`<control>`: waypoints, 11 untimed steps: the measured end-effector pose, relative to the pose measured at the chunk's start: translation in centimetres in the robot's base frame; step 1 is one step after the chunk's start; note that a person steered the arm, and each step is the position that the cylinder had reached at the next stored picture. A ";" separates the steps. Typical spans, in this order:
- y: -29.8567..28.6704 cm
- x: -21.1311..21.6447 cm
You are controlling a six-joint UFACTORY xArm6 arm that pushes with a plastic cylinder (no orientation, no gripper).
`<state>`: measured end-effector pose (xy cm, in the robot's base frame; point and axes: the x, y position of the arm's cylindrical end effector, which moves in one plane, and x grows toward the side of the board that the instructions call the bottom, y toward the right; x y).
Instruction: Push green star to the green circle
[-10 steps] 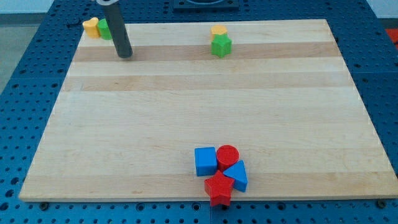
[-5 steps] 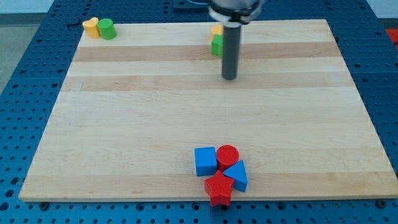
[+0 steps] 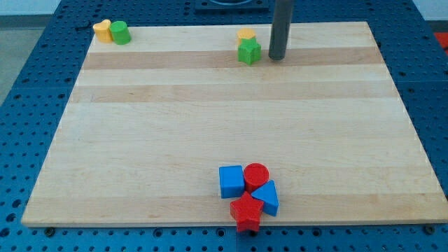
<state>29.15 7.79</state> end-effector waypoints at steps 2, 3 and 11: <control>-3.9 0.0; -6.4 0.0; -11.2 2.2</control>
<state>31.34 -3.39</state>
